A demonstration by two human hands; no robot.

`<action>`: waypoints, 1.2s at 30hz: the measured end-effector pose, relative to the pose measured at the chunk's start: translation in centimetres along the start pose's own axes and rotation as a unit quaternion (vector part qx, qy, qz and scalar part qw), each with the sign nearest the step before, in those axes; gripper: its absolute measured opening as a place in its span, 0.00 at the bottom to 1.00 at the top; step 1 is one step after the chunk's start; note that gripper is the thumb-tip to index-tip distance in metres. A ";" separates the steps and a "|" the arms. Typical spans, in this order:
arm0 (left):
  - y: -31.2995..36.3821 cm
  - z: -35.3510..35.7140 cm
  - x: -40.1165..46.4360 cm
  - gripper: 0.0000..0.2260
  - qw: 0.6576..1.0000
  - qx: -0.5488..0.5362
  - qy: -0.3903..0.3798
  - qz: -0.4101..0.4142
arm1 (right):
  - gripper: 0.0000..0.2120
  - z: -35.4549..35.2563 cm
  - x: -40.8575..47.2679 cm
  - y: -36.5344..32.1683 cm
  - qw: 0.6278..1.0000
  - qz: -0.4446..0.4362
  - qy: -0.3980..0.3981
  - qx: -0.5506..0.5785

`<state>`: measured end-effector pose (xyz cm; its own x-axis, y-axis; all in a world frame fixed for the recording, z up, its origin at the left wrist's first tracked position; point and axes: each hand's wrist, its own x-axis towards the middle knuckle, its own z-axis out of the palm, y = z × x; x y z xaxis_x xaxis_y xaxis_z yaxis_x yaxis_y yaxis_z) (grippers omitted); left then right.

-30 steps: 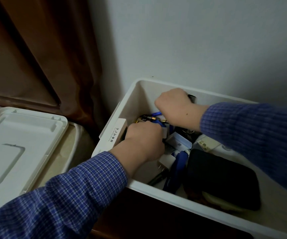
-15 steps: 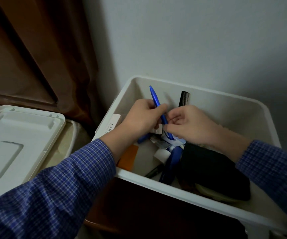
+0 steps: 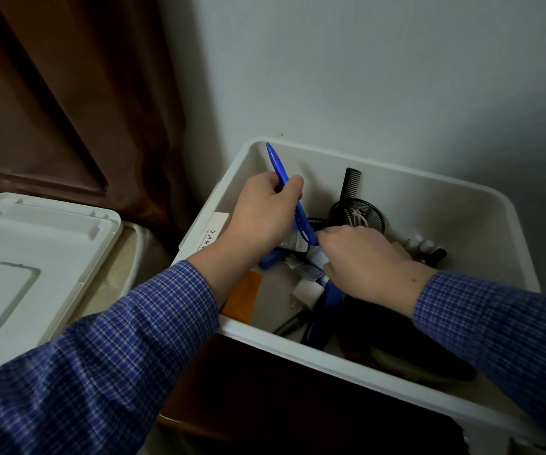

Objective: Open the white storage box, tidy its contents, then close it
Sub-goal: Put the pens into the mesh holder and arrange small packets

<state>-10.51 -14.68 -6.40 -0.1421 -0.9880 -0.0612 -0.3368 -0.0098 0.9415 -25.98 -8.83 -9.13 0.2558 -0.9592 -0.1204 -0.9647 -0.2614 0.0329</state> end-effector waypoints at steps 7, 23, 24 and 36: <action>0.7 -0.5 0.1 0.15 0.998 -0.042 0.041 0.004 | 0.17 1.2 1.2 -1.1 0.999 0.022 0.031 -0.022; 0.8 -0.6 0.4 0.16 0.989 -0.124 -0.022 -0.081 | 0.05 0.8 0.2 -2.1 0.989 0.018 -0.119 0.085; 0.9 -0.7 0.4 0.16 0.988 -0.126 -0.022 -0.082 | 0.04 0.8 1.0 -2.4 0.984 0.041 -0.161 0.064; 0.7 -0.6 0.1 0.16 0.990 -0.107 -0.058 -0.071 | 0.08 1.9 3.5 -4.0 0.958 0.139 -0.234 0.087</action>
<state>-10.21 -14.91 -5.53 -0.2178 -0.9497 -0.2248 -0.1584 -0.1929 0.9683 -21.32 -10.94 -11.61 -0.0294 -0.8248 -0.5647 -0.9978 0.0578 -0.0324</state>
